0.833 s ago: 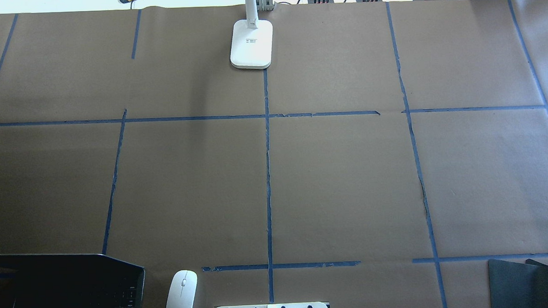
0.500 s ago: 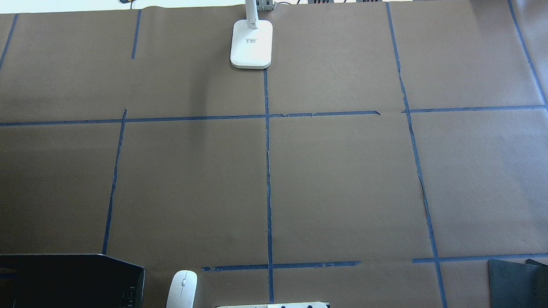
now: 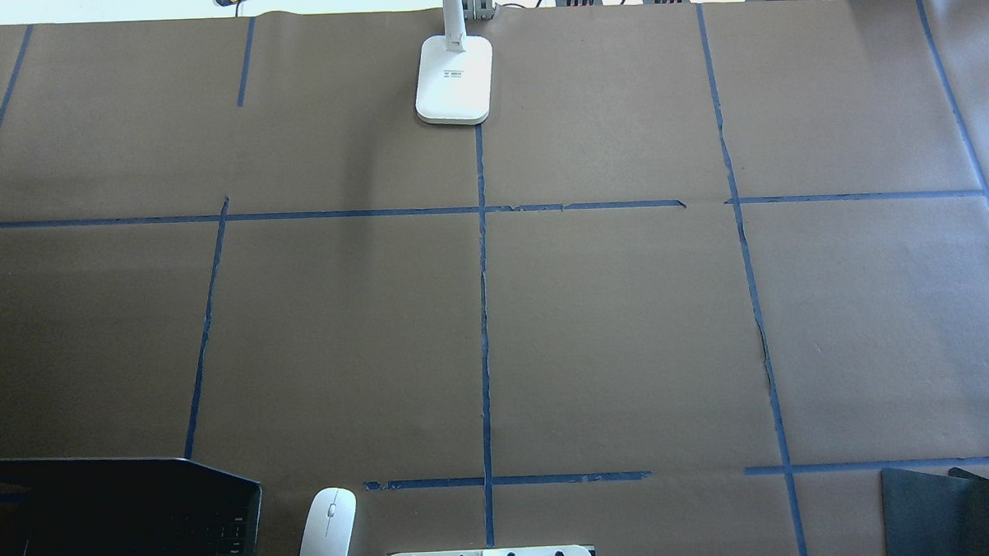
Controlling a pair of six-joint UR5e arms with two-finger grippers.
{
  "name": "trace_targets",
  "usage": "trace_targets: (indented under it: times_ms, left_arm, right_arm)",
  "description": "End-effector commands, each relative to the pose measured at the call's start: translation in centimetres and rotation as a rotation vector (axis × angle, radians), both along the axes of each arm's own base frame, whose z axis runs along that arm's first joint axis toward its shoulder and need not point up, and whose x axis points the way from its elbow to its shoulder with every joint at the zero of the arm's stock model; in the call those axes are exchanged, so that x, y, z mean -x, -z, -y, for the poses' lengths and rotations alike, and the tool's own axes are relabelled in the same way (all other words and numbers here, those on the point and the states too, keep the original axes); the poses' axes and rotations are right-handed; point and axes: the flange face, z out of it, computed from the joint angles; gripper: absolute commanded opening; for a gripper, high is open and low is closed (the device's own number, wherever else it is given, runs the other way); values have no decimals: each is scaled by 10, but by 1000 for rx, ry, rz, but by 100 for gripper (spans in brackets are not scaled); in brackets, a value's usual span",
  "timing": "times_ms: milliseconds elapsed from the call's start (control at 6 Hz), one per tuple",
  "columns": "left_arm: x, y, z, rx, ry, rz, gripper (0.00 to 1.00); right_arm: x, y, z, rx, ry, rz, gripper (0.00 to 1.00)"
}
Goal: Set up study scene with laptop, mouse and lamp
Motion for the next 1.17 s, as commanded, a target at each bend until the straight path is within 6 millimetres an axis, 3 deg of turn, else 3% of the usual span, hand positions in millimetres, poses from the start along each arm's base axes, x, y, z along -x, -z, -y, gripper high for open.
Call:
trace_targets:
  times_ms: [0, 167, 333, 500, 667, 833, 1000]
  left_arm:
    - [-3, 37, 36, -95, 1, 2, 100]
    - [-5, 47, 52, -125, -4, -3, 100]
    - [-5, 56, 53, -141, -3, -10, 100]
    - [-10, 88, 54, -258, -15, -28, 100]
    - [-54, 117, 51, -418, -106, -73, 100]
    - [-66, 147, 50, -598, -140, -99, 100]
    - [-111, 174, 35, -706, -239, -191, 100]
  right_arm:
    - [0, 0, -1, 1, 0, -1, 100]
    - [0, 0, -1, 1, 0, -1, 100]
    - [0, -1, -2, 3, 0, -1, 100]
    - [0, -1, -2, 2, 1, -1, 100]
    - [0, -1, -2, 2, 2, 2, 100]
    - [0, -1, -2, 1, 3, 2, 100]
    - [0, -1, -2, 1, 3, 2, 100]
